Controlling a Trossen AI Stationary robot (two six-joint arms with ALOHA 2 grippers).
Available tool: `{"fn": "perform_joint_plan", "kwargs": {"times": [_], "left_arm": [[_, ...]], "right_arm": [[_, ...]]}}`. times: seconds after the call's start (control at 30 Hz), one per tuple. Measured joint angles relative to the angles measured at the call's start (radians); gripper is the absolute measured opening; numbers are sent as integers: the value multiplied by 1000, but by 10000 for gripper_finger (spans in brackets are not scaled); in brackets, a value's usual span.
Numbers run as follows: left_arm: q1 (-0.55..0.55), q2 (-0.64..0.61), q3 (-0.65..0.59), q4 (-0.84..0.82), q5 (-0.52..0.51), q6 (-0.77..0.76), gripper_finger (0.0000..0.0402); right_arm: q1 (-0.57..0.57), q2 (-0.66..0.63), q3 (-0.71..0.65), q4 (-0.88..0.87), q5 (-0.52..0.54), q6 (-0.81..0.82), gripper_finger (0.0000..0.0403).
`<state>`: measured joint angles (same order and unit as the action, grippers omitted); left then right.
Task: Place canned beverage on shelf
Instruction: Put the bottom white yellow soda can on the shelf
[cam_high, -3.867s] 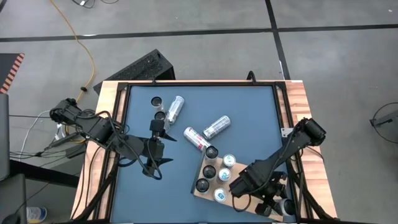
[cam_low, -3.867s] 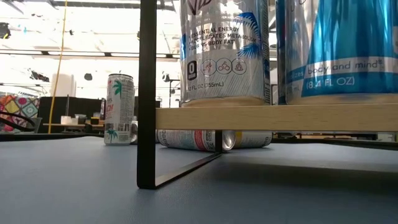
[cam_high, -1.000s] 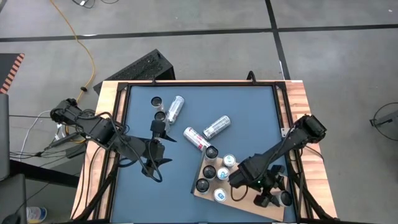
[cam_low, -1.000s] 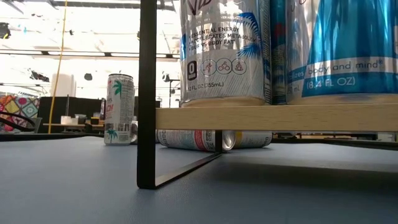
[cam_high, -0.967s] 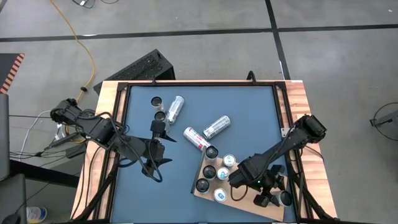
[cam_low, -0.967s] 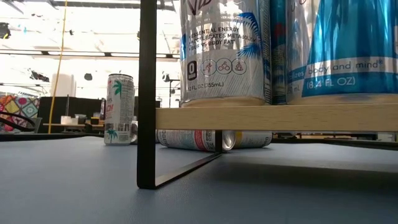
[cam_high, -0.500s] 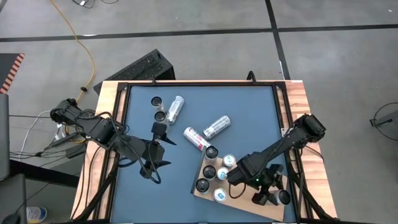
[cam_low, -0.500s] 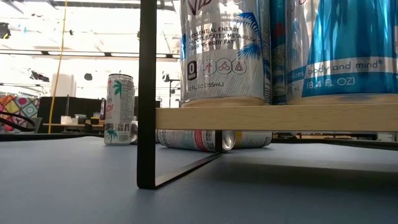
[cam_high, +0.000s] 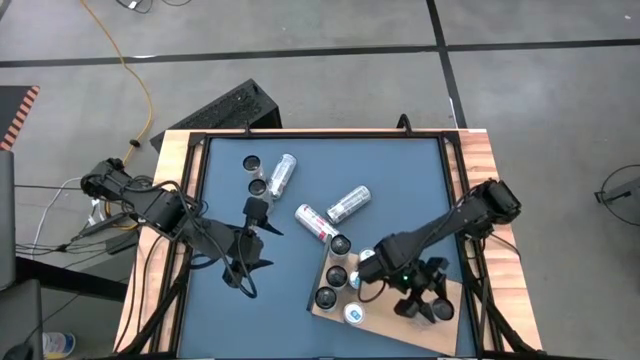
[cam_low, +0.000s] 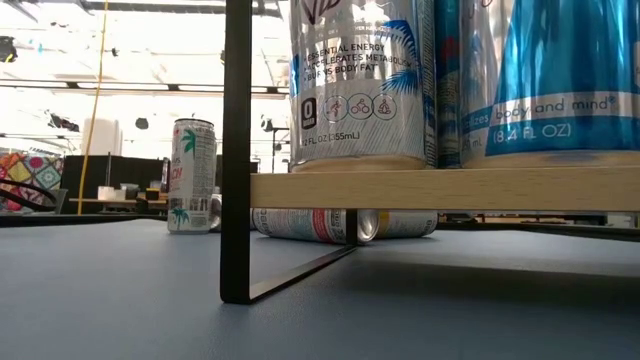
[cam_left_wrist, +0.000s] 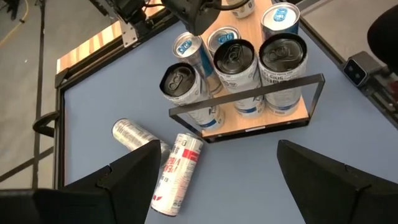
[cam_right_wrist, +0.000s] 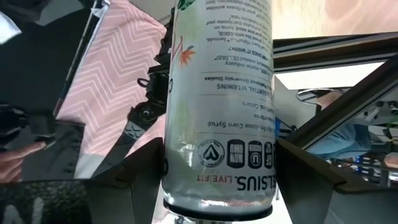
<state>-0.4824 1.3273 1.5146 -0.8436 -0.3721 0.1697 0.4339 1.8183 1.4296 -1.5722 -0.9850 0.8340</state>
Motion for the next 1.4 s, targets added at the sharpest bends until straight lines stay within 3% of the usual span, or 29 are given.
{"fn": "perform_joint_plan", "kwargs": {"times": [0.43, 1.03, 1.2, 1.4], "left_arm": [[0, 0, 0, 0, -1, 1, 309], [0, 0, 0, -6, 0, -5, 309], [0, 0, 0, -12, 0, -15, 309], [0, -1, 0, -12, 13, -65, 309]], "right_arm": [[-21, 0, 0, 1, 28, -12, 277], [-50, 0, 204, 0, 278, 31, 277], [-35, 0, 336, 0, 394, 74, 277], [104, 0, 594, 2, 810, 162, 277]]}}
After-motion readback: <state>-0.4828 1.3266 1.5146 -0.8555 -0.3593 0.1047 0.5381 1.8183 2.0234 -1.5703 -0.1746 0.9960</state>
